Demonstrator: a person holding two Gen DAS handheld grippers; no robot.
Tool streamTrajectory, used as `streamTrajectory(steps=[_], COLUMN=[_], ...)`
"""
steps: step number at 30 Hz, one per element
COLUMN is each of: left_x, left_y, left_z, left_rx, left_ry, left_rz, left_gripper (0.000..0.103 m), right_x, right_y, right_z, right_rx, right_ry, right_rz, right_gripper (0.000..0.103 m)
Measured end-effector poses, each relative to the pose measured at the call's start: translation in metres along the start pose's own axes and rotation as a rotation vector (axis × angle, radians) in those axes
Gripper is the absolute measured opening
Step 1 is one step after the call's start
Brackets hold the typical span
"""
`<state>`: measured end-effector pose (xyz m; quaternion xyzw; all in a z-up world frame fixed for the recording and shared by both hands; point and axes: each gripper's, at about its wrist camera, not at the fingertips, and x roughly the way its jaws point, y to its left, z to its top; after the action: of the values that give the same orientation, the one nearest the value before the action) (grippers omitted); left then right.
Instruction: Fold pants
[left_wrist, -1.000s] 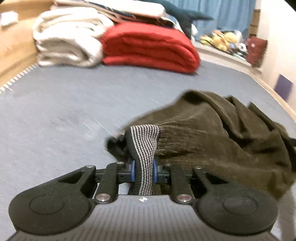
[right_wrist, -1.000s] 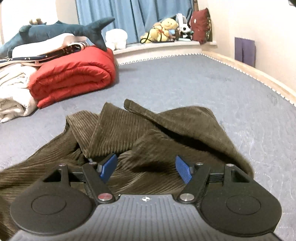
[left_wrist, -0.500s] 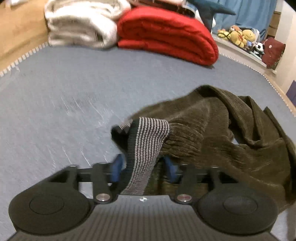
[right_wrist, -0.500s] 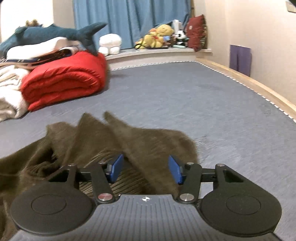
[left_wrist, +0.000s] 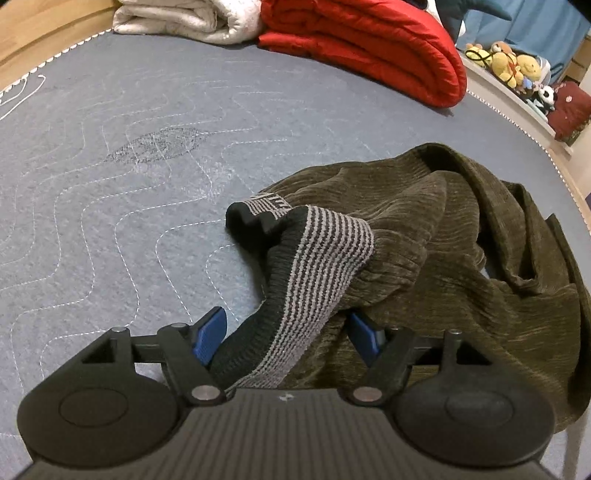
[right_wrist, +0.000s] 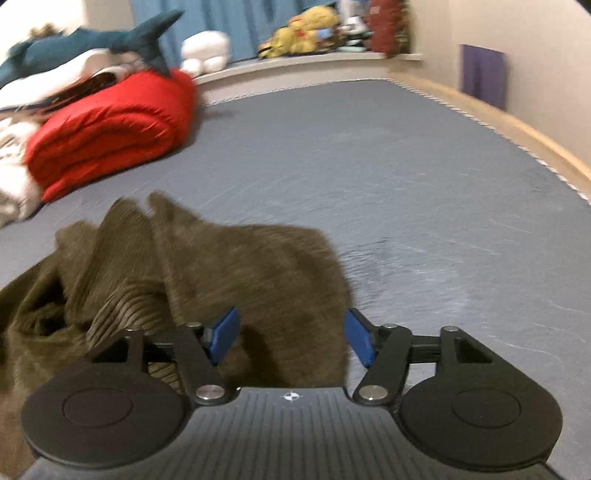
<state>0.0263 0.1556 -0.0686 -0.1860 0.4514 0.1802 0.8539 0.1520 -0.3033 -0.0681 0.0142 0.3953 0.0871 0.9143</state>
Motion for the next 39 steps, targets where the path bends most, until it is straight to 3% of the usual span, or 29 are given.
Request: streamTrajectory(steps=[2, 7, 10, 12, 13, 14, 15, 18, 23, 26, 28, 29, 31, 32, 33, 36, 39], left_x=[0.004, 0.019, 0.023, 0.021, 0.019, 0.015, 0.011, -0.01, -0.042, -0.053, -0.051, -0.047, -0.041, -0.043, -0.046, -0.061, -0.075], left_y=[-0.003, -0.002, 0.0, 0.002, 0.002, 0.004, 0.004, 0.01, 0.032, 0.047, 0.05, 0.049, 0.045, 0.041, 0.037, 0.016, 0.004], left_z=[-0.001, -0.008, -0.012, -0.015, -0.015, -0.015, -0.015, -0.012, -0.007, -0.005, -0.006, -0.006, -0.007, -0.009, -0.011, -0.016, -0.02], left_rx=[0.027, 0.098, 0.133, 0.159, 0.165, 0.171, 0.179, 0.183, 0.105, 0.06, 0.047, 0.053, 0.036, 0.035, 0.043, 0.08, 0.072], left_ry=[0.001, 0.021, 0.028, 0.018, 0.013, 0.006, -0.006, -0.054, -0.075, -0.05, -0.021, 0.004, 0.035, 0.03, 0.016, -0.074, -0.143], left_rz=[0.011, 0.032, 0.018, 0.005, -0.002, -0.012, -0.019, -0.055, -0.136, -0.122, -0.08, -0.057, 0.0, 0.031, 0.066, 0.161, 0.206], left_gripper=[0.074, 0.057, 0.048, 0.041, 0.037, 0.035, 0.033, 0.028, 0.025, 0.025, 0.032, 0.036, 0.05, 0.054, 0.061, 0.072, 0.075], right_x=[0.005, 0.018, 0.022, 0.022, 0.02, 0.019, 0.017, -0.002, -0.049, -0.074, -0.083, -0.084, -0.079, -0.076, -0.072, -0.05, -0.023], right_y=[0.012, 0.046, 0.053, 0.054, 0.057, 0.058, 0.058, 0.047, 0.014, -0.003, -0.006, -0.004, 0.006, 0.011, 0.018, 0.038, 0.06], right_z=[-0.003, -0.013, -0.014, -0.016, -0.018, -0.019, -0.02, -0.022, -0.02, -0.029, -0.039, -0.043, -0.047, -0.047, -0.047, -0.043, -0.038], right_rx=[-0.079, -0.292, -0.32, -0.324, -0.332, -0.342, -0.349, -0.323, -0.232, -0.186, -0.191, -0.213, -0.258, -0.272, -0.282, -0.308, -0.346], right_ry=[0.011, 0.009, 0.012, 0.019, 0.024, 0.03, 0.033, 0.001, -0.076, -0.057, -0.066, -0.067, -0.062, -0.065, -0.068, -0.041, -0.006], right_rz=[-0.008, -0.097, -0.1, -0.069, -0.056, -0.05, -0.057, -0.105, -0.188, -0.111, -0.06, -0.056, -0.053, -0.055, -0.059, -0.046, -0.042], right_gripper=[0.071, 0.07, 0.059, 0.034, 0.026, 0.006, 0.0, 0.0, 0.0, 0.0, 0.001, 0.005, 0.027, 0.049, 0.063, 0.065, 0.065])
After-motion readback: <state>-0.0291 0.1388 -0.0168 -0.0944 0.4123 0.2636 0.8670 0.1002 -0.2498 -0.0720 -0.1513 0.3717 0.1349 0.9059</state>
